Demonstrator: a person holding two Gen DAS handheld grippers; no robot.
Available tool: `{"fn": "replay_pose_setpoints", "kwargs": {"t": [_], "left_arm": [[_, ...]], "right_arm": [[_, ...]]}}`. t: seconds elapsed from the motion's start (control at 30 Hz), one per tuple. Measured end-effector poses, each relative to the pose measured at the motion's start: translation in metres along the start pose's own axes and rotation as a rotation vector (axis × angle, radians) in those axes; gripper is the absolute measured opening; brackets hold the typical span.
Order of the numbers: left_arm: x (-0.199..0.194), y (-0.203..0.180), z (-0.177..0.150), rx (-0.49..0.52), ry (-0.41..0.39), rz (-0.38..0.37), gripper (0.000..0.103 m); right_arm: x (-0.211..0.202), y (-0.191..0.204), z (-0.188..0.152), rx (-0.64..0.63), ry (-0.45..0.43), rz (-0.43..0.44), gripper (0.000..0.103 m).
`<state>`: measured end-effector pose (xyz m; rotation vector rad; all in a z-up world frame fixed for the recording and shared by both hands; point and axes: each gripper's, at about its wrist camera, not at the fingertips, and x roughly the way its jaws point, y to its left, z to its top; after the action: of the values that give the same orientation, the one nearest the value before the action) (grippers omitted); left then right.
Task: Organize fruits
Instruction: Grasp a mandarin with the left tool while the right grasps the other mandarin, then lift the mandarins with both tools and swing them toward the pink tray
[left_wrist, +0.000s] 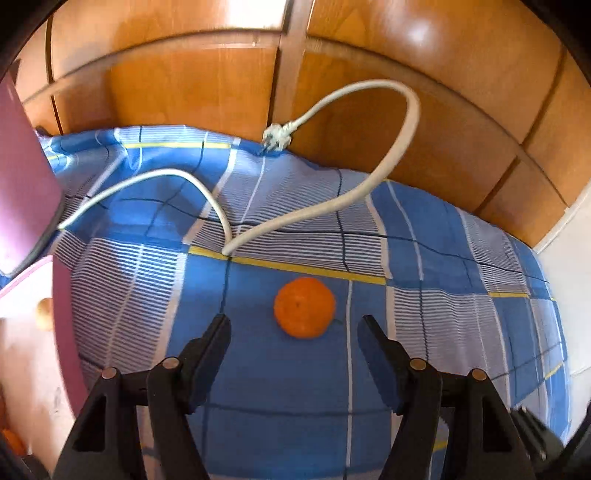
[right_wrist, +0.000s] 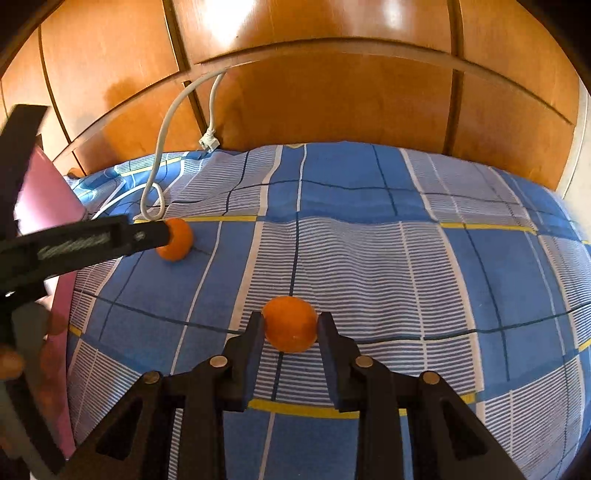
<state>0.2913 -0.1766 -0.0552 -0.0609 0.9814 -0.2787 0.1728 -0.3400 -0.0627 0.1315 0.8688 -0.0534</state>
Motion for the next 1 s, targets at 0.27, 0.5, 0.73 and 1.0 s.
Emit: {"fn": "replay_pose_setpoints", "kwargs": {"t": [0.27,0.5,0.73,1.0], "left_arm": [[0.028,0.001,0.002,-0.032,0.021,-0.038,0.038],[-0.025,-0.008,-0.047,0.047,-0.034,-0.055,0.037],[-0.056,-0.004,-0.112,0.057,-0.017,-0.027,0.038],[-0.043,-0.003,-0.114,0.058,-0.023,-0.048,0.038]], "right_arm": [[0.003,-0.001,0.001,-0.013,0.01,0.02,0.032],[0.006,-0.002,0.006,-0.018,0.025,0.044,0.032],[0.021,0.005,0.009,-0.001,0.041,0.049,0.04],[0.004,0.012,-0.007,-0.032,0.054,0.019,0.039]]}}
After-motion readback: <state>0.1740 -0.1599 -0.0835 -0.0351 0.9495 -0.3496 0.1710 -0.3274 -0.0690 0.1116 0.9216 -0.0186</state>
